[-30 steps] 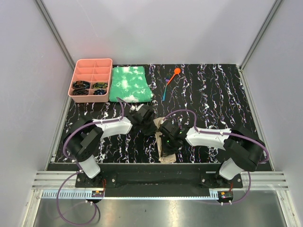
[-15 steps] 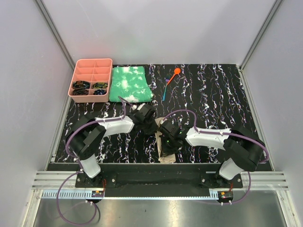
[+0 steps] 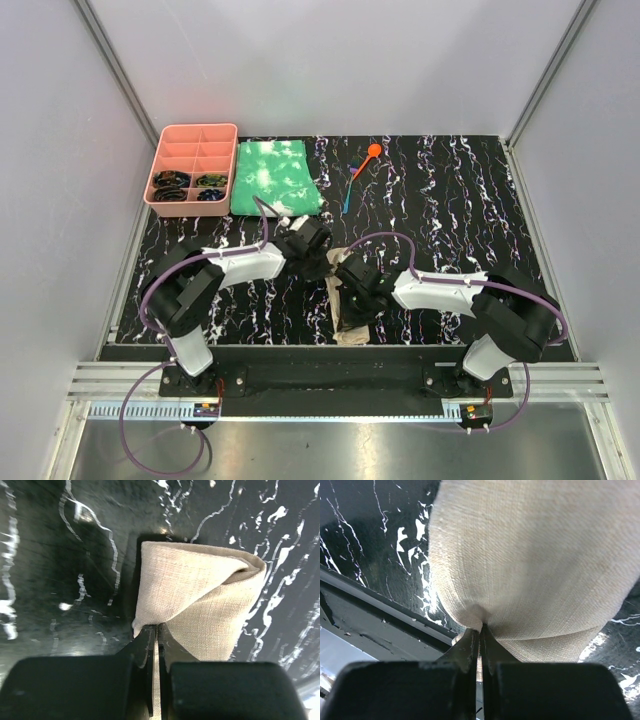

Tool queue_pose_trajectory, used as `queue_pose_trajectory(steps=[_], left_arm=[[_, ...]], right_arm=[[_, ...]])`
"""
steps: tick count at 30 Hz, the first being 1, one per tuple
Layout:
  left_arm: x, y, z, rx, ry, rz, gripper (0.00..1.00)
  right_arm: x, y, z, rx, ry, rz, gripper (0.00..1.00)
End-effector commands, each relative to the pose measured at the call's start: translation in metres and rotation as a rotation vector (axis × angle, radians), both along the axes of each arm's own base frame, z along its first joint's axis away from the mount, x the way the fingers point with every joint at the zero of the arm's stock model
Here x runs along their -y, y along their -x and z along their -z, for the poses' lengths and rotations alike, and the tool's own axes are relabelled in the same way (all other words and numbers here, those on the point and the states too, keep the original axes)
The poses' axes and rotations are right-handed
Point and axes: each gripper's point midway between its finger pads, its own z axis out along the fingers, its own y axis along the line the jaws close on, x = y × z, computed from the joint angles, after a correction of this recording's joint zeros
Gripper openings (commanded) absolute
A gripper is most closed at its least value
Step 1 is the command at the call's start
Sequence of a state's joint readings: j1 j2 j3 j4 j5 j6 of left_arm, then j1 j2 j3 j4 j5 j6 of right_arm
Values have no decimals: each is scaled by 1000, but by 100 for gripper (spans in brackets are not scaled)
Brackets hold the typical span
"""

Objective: Fold the napkin into a case and place the utensils inside
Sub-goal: Smooth out the smaller rectangle-folded napkin at the center of the board.

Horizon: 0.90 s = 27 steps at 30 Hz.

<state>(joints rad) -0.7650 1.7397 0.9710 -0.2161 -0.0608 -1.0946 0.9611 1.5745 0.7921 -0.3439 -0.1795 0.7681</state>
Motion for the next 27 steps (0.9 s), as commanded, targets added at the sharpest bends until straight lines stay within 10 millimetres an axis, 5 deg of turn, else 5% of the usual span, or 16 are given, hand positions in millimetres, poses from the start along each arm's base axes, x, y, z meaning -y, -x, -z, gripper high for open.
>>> queue_pose_trajectory(steps=[1, 12, 18, 20, 22, 27], left_arm=[[-12, -30, -42, 173, -58, -3, 0], [-29, -42, -52, 184, -75, 34, 0], [-11, -33, -29, 110, -29, 111, 0], [-10, -30, -27, 108, -18, 128, 0], [-8, -33, -40, 158, 2, 147, 11], [-9, -33, -75, 236, 15, 189, 29]], right_arm=[[13, 9, 14, -35, 40, 7, 0], [12, 15, 16, -62, 20, 18, 0], [6, 16, 16, -75, 0, 0, 0], [7, 15, 9, -61, -9, 1, 16], [8, 13, -3, -34, -20, 3, 32], [11, 4, -33, 8, -91, 25, 50]])
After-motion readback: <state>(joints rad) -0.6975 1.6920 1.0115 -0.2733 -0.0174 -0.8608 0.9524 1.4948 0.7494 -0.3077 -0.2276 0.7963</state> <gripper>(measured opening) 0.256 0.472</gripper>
